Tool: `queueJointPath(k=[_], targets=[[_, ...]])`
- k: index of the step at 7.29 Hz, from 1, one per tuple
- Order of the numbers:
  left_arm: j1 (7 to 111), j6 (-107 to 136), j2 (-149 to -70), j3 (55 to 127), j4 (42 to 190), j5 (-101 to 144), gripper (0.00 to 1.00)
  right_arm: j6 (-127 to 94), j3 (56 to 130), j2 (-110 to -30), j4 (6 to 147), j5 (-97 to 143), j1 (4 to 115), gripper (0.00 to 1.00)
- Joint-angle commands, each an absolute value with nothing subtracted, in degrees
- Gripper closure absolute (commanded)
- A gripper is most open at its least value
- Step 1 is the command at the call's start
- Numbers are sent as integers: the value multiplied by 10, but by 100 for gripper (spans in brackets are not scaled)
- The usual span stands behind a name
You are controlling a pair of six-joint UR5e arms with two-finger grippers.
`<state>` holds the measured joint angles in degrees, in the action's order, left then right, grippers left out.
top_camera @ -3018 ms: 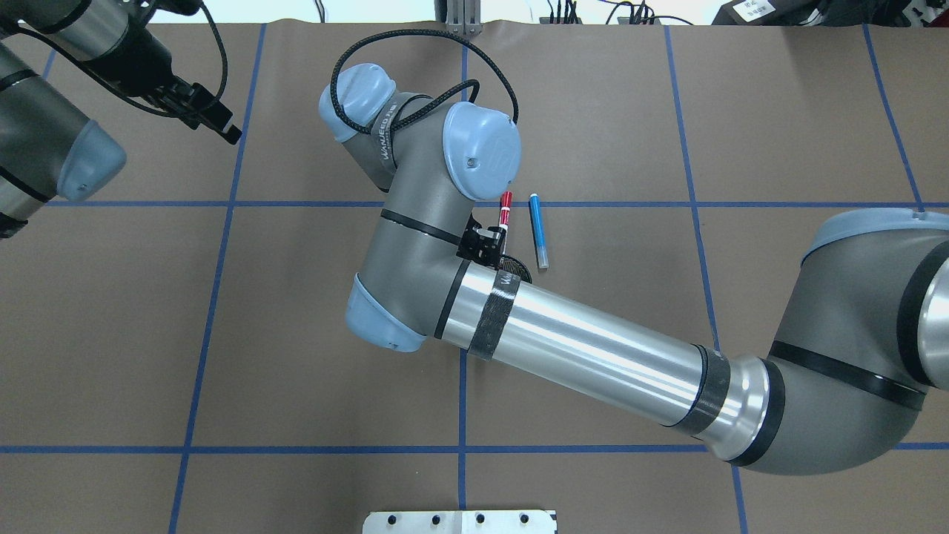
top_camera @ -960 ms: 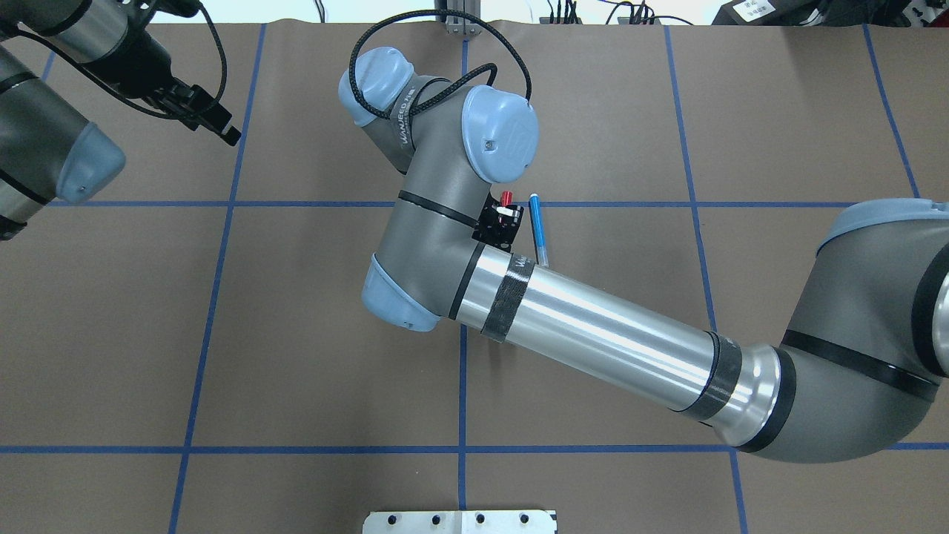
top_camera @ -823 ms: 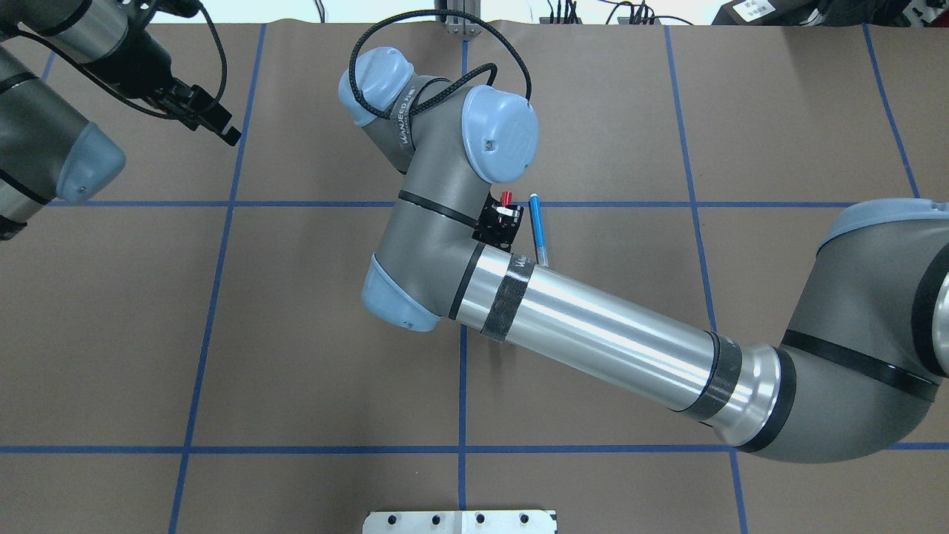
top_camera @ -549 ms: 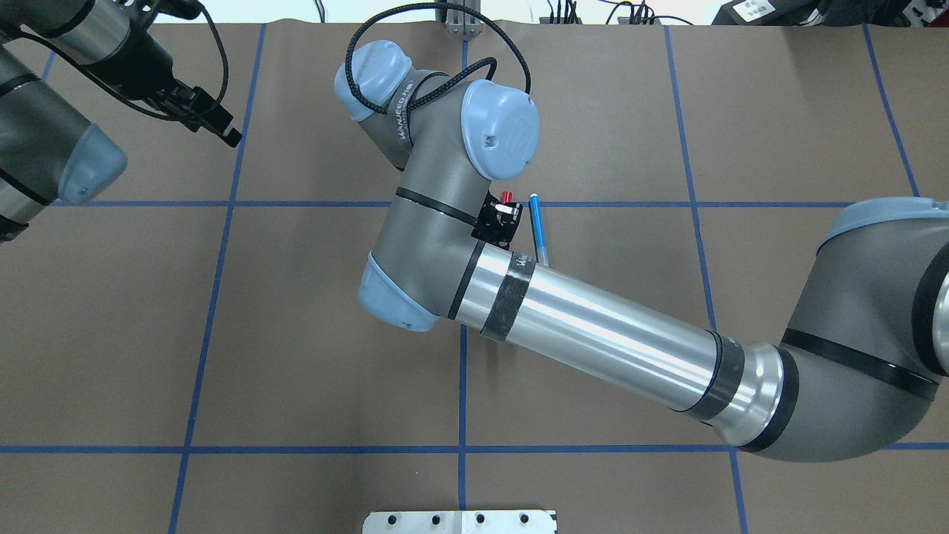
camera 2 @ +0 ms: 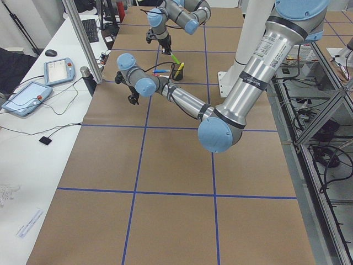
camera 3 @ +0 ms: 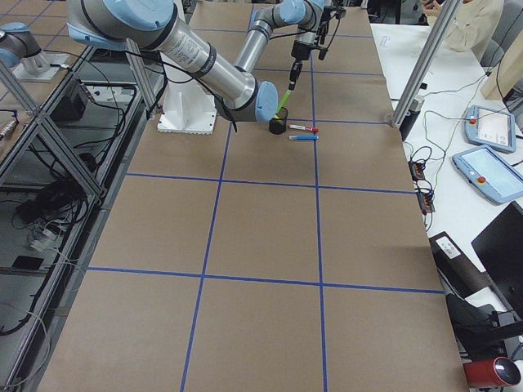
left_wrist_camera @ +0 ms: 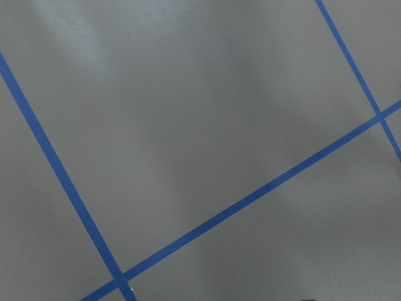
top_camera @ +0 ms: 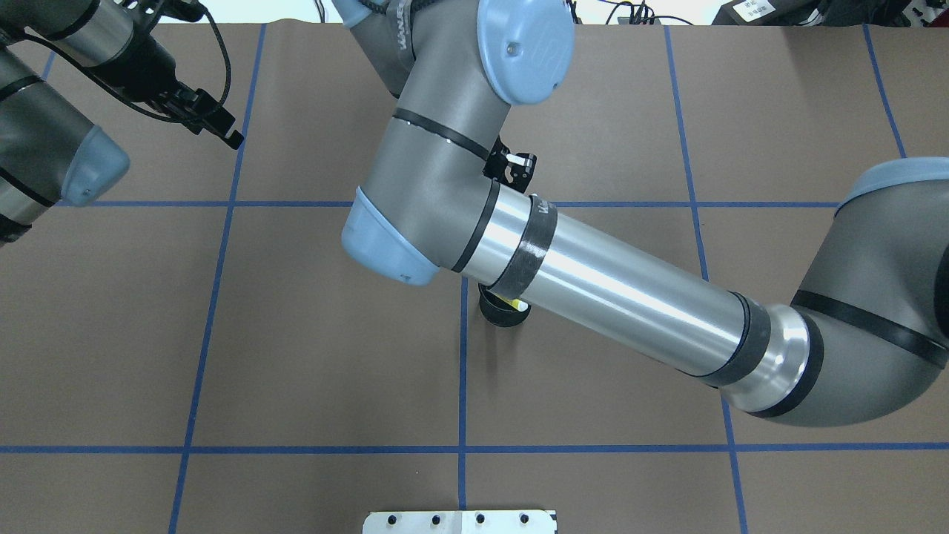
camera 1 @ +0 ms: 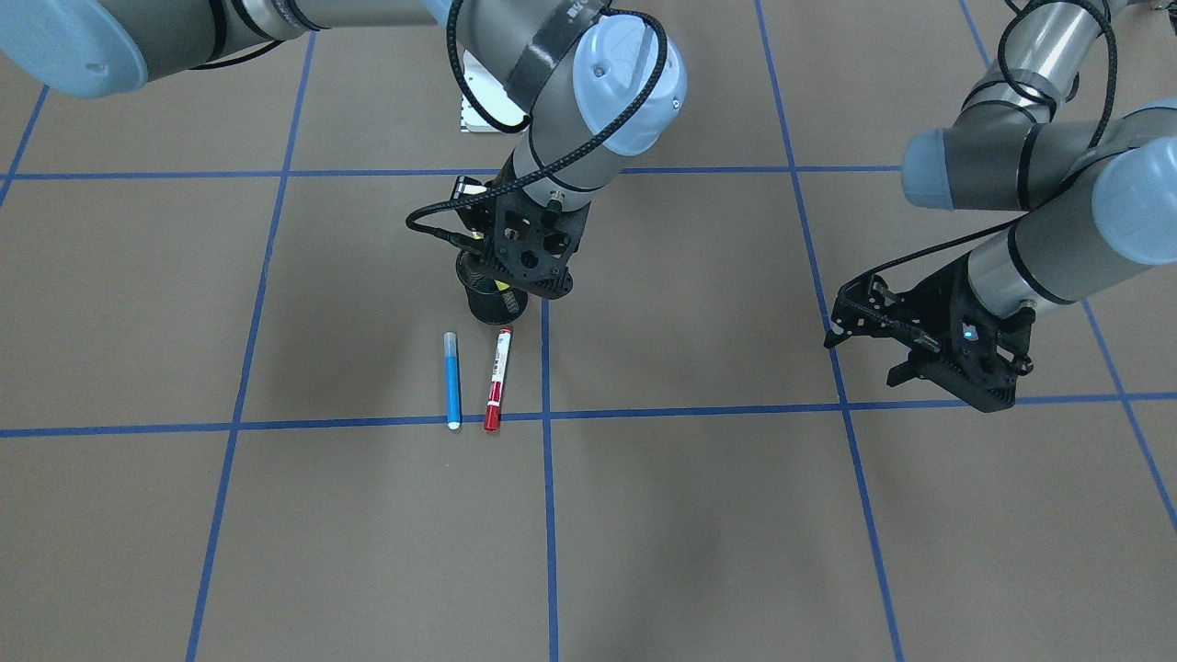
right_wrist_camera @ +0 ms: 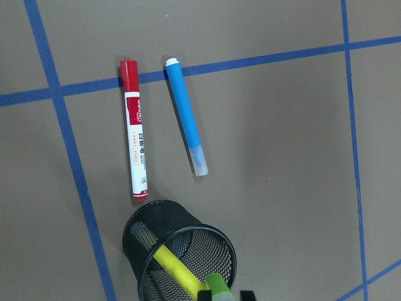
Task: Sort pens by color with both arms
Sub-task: 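Grasp the green highlighter with the right gripper and lift it out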
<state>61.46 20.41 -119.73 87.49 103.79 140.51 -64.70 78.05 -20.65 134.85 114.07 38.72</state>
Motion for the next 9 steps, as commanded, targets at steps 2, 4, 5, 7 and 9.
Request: queueJointPath(k=[2,4,5,7,9], targets=[[605,224,-1201,881,1038,1394,13,-659,717,-179,1268,1222,451,89],[604,226,-1200,881,1039,1390,13,-706,612,-180,1145,1246,454,88],[604,226,-1200,881,1039,1383,13,-721,581,-181,1109,1250,454,87],[604,226,-1200,881,1039,1383,13,-769,542,-185,1039,1252,451,82],[601,226,-1201,879,1039,1383,13,-771,544,-185,1039,1257,441,80]])
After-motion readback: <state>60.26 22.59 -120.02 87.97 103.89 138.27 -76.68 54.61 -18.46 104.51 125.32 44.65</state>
